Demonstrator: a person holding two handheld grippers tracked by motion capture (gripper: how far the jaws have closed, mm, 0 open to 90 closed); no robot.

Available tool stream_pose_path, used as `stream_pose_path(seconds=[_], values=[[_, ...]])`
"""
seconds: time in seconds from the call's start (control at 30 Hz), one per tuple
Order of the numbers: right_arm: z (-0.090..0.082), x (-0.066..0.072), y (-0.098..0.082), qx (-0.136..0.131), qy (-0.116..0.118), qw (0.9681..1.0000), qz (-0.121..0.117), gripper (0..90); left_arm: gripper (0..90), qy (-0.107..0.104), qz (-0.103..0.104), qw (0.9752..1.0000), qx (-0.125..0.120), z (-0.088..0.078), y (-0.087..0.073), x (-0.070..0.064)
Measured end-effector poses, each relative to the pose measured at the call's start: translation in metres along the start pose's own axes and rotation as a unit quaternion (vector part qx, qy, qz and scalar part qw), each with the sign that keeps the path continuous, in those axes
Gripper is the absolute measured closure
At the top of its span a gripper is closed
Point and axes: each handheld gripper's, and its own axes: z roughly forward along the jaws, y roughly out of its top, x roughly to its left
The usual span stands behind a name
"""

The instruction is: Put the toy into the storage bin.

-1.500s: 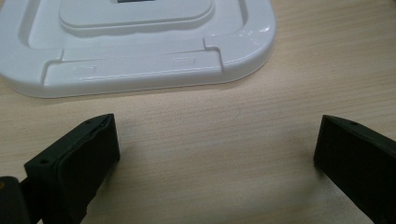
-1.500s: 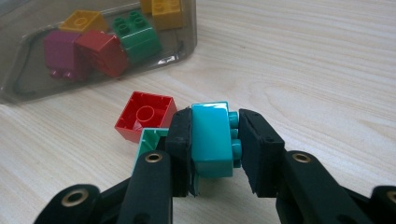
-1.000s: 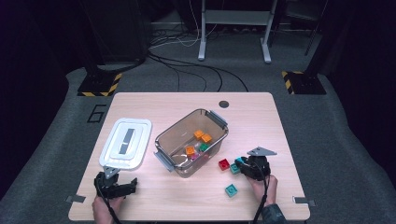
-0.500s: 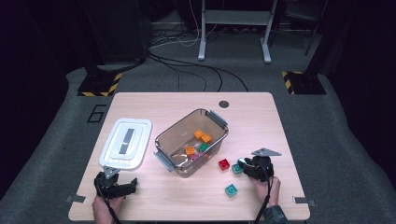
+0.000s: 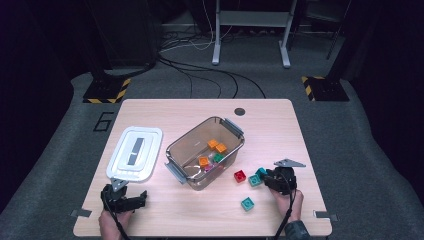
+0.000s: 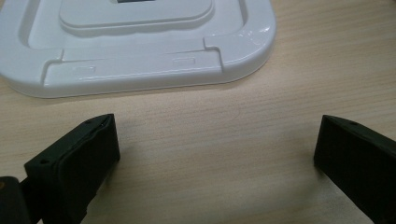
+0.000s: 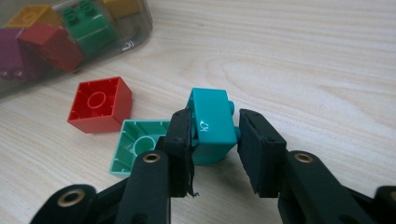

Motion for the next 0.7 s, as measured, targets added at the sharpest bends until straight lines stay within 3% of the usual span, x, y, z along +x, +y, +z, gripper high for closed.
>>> stream_pose_path(seconds=[0.17,0.7], values=[[0.001,0.001,0.000,0.000,0.004,1.0000,0.001,67.0,0.0,0.000,0.000,1.0000,0.000,0.000,0.000,0.000],[-0.010,0.012,0.014,-0.023,-0.016,0.9987,-0.043,67.4,0.0,0.000,0.000,1.0000,0.000,0.000,0.000,0.000]])
